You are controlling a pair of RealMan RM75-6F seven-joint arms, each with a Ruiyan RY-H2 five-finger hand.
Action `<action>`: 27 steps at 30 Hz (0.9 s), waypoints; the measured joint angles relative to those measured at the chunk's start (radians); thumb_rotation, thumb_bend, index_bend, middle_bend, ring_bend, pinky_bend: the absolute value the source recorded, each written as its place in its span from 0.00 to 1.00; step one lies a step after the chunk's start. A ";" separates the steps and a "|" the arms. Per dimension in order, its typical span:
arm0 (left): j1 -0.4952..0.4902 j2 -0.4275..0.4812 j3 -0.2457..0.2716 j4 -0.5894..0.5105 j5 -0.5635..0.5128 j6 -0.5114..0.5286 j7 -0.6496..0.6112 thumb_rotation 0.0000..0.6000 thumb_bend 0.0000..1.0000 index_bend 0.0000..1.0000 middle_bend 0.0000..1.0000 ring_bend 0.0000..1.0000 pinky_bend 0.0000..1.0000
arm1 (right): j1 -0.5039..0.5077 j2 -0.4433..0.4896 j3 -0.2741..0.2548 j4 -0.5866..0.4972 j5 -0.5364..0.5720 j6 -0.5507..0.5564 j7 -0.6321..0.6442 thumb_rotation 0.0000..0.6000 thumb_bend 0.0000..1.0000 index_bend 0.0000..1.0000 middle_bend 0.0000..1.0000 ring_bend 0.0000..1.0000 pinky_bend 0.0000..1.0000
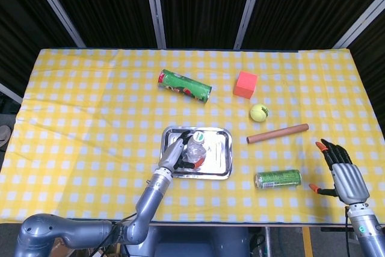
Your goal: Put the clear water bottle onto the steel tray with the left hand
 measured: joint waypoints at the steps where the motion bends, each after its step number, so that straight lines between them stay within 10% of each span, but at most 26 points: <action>1: 0.004 0.002 0.003 0.002 0.011 -0.005 -0.003 1.00 0.39 0.42 0.34 0.00 0.05 | 0.000 0.000 0.000 0.000 0.000 0.000 0.000 1.00 0.05 0.04 0.00 0.00 0.00; 10: 0.029 0.051 0.029 -0.026 0.038 -0.035 0.033 1.00 0.20 0.13 0.14 0.00 0.00 | 0.003 -0.002 -0.004 -0.004 0.001 -0.010 -0.009 1.00 0.05 0.04 0.00 0.00 0.00; 27: 0.156 0.365 0.118 -0.321 0.155 -0.062 -0.016 1.00 0.16 0.03 0.07 0.00 0.00 | 0.003 -0.001 -0.004 -0.015 0.001 -0.009 -0.024 1.00 0.05 0.04 0.00 0.00 0.00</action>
